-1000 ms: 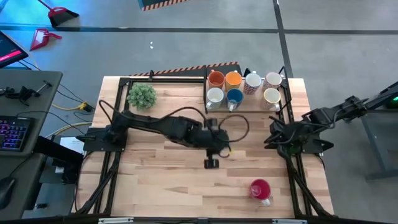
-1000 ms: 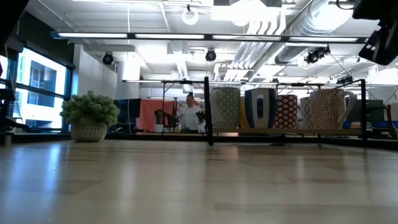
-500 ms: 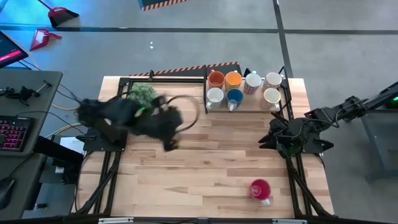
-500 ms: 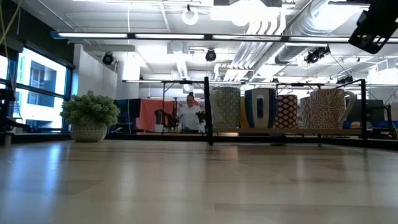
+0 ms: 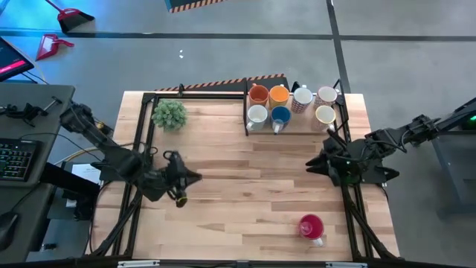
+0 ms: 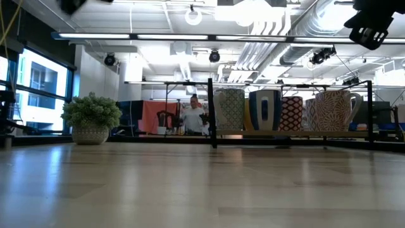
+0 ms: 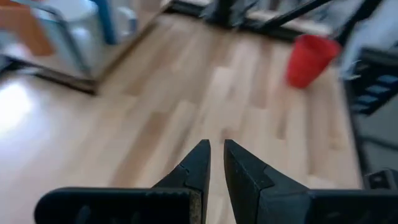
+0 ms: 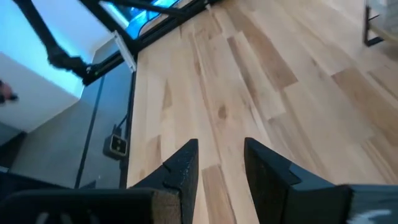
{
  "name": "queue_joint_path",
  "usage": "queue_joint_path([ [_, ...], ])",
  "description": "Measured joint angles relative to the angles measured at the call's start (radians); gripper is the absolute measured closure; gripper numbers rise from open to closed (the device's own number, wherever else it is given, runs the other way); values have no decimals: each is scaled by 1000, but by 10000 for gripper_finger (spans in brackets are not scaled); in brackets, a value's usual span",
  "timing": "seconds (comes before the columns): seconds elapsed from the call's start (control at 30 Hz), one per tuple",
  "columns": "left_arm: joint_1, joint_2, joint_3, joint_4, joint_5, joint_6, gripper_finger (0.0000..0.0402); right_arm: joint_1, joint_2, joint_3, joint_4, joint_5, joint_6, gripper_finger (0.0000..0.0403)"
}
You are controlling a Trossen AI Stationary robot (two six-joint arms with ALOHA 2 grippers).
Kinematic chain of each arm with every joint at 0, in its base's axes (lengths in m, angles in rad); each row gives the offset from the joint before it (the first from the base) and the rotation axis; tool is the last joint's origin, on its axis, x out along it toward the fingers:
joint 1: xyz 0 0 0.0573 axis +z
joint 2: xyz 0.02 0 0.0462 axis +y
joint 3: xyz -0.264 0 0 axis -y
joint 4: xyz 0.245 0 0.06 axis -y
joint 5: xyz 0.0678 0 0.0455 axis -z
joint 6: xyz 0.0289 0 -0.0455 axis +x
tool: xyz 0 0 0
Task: Place coffee mugs
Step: Put the red mug on the shelf
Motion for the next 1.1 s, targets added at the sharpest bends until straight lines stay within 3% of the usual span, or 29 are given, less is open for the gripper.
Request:
queue_joint_path([
  [0.2, -30, -83, -449, 727, 36, 144, 367, 0, 0, 0, 1, 33, 56, 295],
  [0.3, -21, -72, -560, 998, 66, 200, 367, 0, 3, 0, -54, 6, 110, 295],
  [0.37, -9, -56, -586, 1081, 69, 228, 367, 1, 21, 0, -119, -17, 153, 295],
  [0.6, 59, 24, -486, 1086, 71, 388, 367, 58, 210, 0, -214, -201, 204, 295],
  [0.73, 117, 81, -442, 1053, 114, 391, 367, 119, 314, -1, -148, -262, 224, 295],
  [0.9, 169, 133, -399, 981, 182, 329, 367, 203, 399, -1, -15, -271, 290, 295],
  [1.1, 196, 140, -372, 950, 208, 339, 365, 305, 472, -1, -1, -267, 401, 295],
])
